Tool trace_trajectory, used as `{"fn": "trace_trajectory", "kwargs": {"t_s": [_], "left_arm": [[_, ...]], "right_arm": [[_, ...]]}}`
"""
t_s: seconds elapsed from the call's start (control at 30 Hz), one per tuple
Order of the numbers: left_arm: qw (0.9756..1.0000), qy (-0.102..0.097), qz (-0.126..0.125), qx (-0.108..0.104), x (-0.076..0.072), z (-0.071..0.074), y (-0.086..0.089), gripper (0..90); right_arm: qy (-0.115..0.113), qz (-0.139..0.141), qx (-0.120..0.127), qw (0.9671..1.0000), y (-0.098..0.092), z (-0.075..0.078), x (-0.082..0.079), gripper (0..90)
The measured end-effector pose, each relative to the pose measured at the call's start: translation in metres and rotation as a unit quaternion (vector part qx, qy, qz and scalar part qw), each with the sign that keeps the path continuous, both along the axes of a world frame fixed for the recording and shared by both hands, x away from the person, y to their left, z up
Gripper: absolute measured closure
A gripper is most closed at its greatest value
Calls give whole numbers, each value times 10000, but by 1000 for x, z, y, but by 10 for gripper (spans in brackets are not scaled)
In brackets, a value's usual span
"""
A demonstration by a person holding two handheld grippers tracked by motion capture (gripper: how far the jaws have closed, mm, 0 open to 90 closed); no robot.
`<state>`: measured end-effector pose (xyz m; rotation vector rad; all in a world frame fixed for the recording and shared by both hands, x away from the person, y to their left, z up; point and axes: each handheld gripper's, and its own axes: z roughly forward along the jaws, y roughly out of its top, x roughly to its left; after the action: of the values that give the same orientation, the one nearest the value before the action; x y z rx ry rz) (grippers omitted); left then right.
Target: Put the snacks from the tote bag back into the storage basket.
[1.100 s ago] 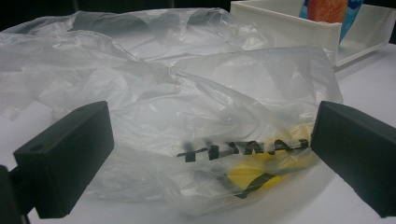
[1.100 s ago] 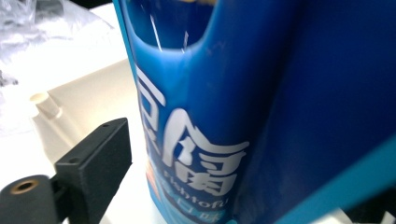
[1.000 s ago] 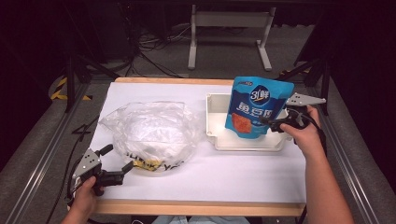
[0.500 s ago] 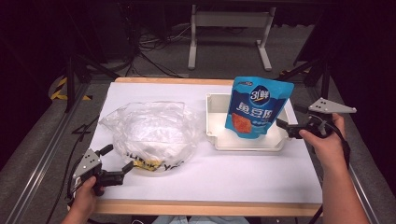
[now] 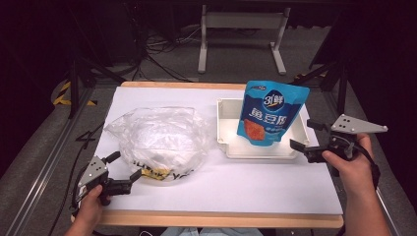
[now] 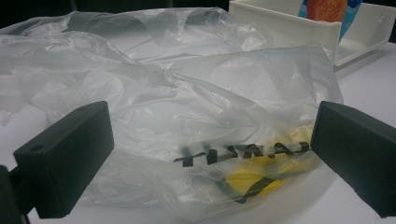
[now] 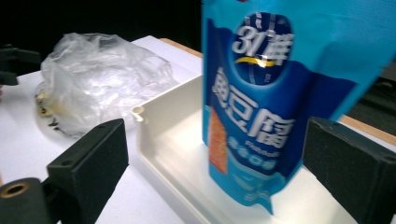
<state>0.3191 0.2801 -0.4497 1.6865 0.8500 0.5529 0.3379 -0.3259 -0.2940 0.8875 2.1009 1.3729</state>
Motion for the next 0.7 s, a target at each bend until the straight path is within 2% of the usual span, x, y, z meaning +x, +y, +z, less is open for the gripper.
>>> {"fn": "trace_trajectory", "kwargs": {"t_s": [0.2, 0.37, 0.7], "left_arm": [[10000, -2, -11, -9, 0, 0, -1, 2], [10000, 19, -32, 20, 0, 1, 0, 1], [10000, -7, -25, -15, 0, 0, -1, 2]], "right_arm": [[-45, 282, -21, 9996, 17, -1, -14, 70], [50, 507, -80, 9987, 29, -6, -22, 70], [253, 944, 127, 9951, 49, -28, -25, 70]]}}
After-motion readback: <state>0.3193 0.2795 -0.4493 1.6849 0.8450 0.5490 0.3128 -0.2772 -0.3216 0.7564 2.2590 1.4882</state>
